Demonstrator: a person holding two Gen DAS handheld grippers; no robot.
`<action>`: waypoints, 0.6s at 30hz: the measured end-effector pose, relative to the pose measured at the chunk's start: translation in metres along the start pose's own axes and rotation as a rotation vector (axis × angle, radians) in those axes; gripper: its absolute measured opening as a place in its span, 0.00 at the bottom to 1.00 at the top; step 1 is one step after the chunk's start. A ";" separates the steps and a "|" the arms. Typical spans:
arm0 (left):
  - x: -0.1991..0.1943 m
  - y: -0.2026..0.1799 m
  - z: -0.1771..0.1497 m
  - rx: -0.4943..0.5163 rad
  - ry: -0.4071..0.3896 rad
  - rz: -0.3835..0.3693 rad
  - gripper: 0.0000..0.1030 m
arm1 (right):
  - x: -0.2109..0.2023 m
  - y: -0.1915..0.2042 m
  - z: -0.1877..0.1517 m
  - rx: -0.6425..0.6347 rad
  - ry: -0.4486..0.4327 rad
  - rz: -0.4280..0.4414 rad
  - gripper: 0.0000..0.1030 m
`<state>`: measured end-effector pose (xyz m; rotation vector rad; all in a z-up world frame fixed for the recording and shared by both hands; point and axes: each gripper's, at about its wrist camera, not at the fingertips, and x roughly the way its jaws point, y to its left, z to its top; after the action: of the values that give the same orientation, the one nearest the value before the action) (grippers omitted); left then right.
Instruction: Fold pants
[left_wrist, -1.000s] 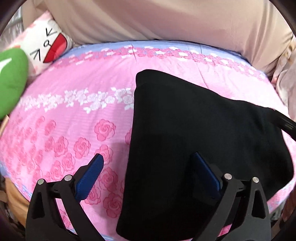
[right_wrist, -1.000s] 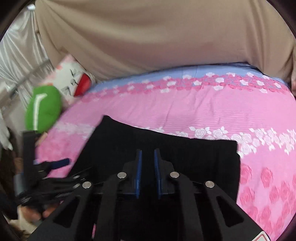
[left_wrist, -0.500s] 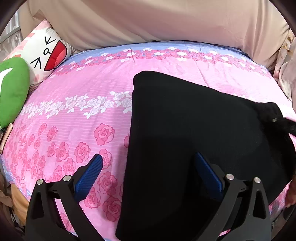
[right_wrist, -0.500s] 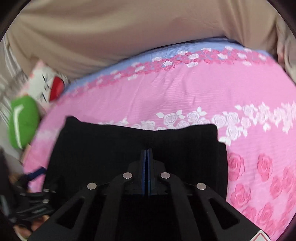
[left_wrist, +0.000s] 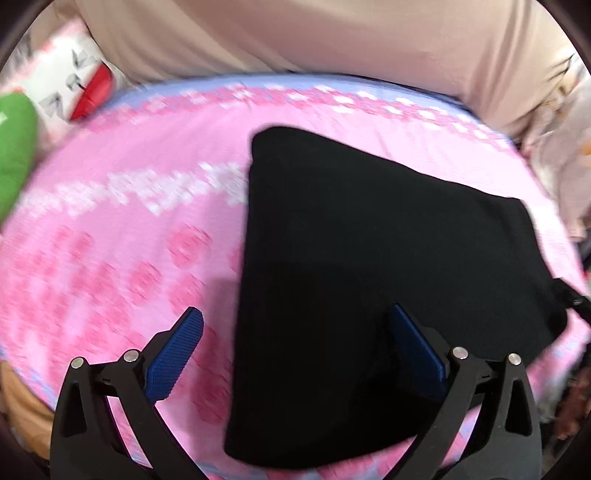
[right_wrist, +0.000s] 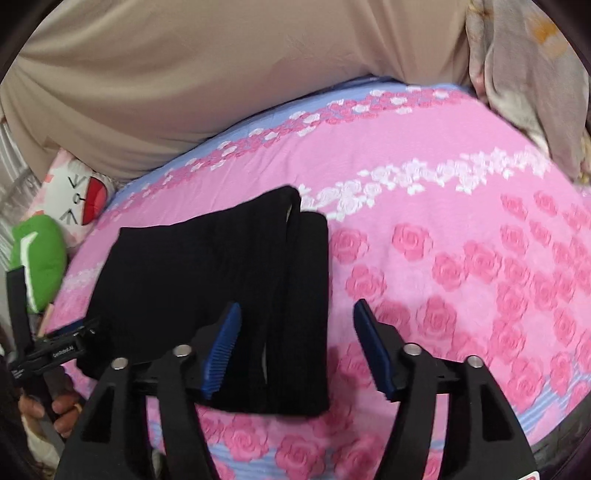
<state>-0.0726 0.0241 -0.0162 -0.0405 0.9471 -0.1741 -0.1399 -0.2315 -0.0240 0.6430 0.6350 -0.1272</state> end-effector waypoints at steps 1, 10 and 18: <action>0.001 0.004 -0.003 -0.011 0.015 -0.039 0.95 | -0.001 -0.004 -0.003 0.020 0.008 0.024 0.69; 0.012 0.011 -0.014 -0.050 0.051 -0.240 0.74 | 0.020 -0.002 -0.028 0.066 0.091 0.149 0.74; 0.002 0.014 -0.006 -0.123 0.053 -0.340 0.35 | 0.013 0.013 -0.026 0.068 0.032 0.215 0.38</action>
<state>-0.0743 0.0380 -0.0228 -0.3124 0.9983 -0.4322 -0.1387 -0.2041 -0.0412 0.7757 0.5906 0.0619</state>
